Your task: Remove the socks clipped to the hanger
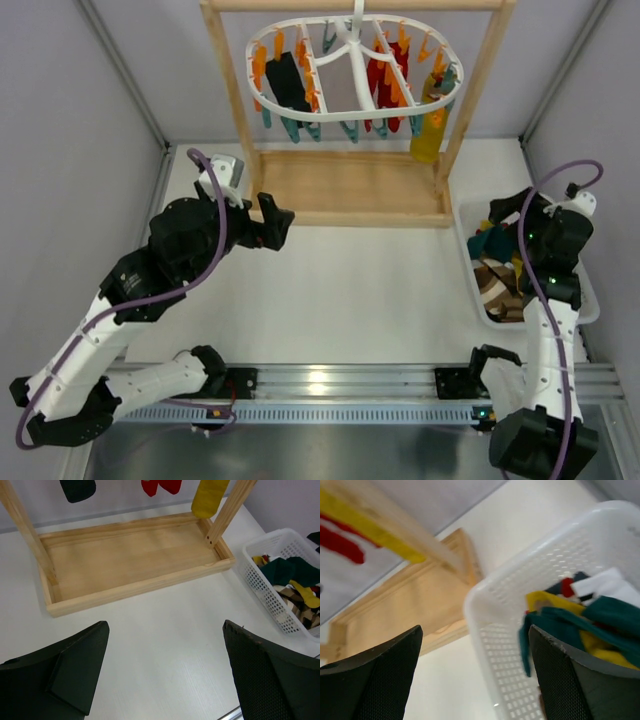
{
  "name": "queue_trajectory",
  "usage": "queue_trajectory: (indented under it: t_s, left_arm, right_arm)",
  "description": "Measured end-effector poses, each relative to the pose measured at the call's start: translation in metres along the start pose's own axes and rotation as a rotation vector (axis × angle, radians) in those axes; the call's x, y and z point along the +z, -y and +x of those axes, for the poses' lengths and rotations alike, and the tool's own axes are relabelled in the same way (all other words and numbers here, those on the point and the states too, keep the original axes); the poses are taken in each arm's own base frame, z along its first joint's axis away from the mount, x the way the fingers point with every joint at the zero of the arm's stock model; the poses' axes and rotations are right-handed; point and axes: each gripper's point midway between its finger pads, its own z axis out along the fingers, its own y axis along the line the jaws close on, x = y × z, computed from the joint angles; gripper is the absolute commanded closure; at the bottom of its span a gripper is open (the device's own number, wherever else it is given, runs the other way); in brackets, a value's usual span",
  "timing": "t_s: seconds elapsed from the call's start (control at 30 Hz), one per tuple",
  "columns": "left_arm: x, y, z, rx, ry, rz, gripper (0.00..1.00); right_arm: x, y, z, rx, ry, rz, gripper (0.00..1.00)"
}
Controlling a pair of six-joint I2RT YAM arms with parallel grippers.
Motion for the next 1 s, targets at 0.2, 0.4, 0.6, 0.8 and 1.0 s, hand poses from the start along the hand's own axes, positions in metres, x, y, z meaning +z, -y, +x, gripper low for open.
queue_trajectory:
  t_s: [0.2,0.4,0.6,0.8,1.0]
  left_arm:
    - [-0.005,0.008,-0.039,-0.073,0.071,0.0,0.01]
    - [0.01,0.05,-0.094,-0.154,0.117,0.122,0.01]
    - [0.054,0.104,-0.124,-0.198,0.093,0.265,0.01]
    - [0.102,0.152,-0.128,-0.265,0.027,0.392,0.01]
    - [0.139,0.148,-0.111,-0.298,-0.003,0.303,0.01]
  right_arm:
    - [-0.016,-0.087,0.034,-0.093,-0.122,-0.372,0.16]
    - [-0.037,-0.137,0.07,-0.16,-0.22,-0.559,0.16]
    - [-0.039,-0.133,0.074,-0.146,-0.211,-0.549,0.16]
    - [-0.044,-0.125,0.078,-0.145,-0.199,-0.535,0.17]
    - [-0.053,-0.125,0.065,-0.153,-0.139,-0.54,0.16]
